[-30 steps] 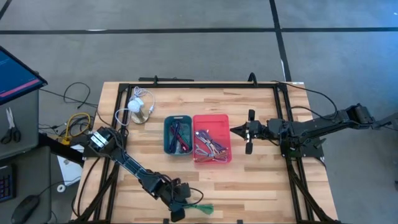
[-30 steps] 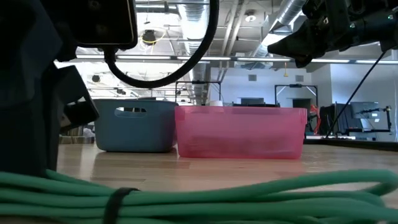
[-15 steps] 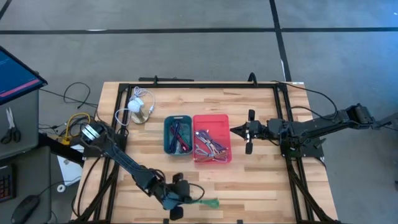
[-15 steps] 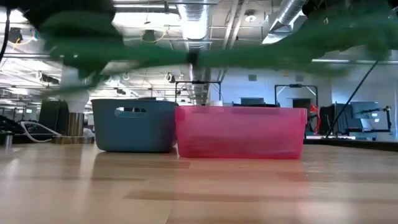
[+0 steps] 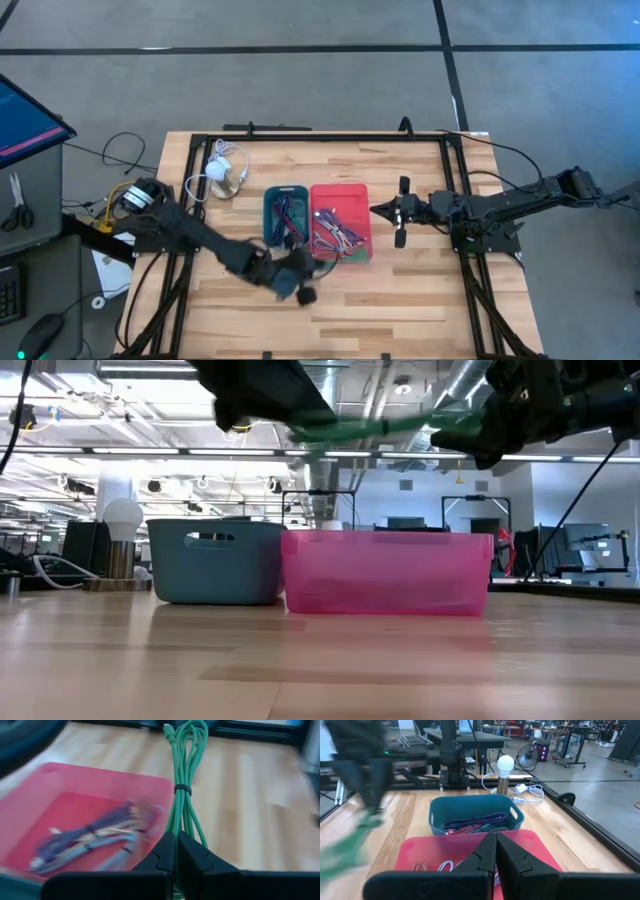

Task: Pick & Place USB Port
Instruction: Put the green charger cable into the red bin

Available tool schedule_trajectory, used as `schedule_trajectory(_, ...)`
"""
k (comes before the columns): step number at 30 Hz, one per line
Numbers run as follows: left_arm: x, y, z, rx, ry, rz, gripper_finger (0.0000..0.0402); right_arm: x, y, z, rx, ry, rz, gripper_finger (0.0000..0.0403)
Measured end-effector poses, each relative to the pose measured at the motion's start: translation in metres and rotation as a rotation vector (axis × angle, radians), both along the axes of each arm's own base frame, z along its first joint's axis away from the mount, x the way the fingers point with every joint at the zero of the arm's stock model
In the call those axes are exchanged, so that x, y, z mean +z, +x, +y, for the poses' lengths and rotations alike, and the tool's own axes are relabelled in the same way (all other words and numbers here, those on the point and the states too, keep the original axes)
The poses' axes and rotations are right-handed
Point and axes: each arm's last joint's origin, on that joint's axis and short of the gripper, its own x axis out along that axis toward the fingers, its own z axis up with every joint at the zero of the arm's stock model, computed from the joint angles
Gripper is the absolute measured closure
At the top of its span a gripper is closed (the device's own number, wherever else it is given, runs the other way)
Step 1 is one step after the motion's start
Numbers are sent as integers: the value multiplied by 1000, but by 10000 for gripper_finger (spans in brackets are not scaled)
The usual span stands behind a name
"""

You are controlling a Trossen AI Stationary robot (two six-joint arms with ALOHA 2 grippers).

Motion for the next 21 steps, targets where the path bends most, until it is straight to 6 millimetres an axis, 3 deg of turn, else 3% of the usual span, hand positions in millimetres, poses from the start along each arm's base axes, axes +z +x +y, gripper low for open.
schedule_trajectory(12, -1, 32, 82, 287, -56, -17, 395, -2, 0, 0, -1, -3, 24, 400)
schedule_trajectory(21, -25, 31, 101, 352, -129, 27, 395, -2, 0, -1, -16, -41, 23, 400)
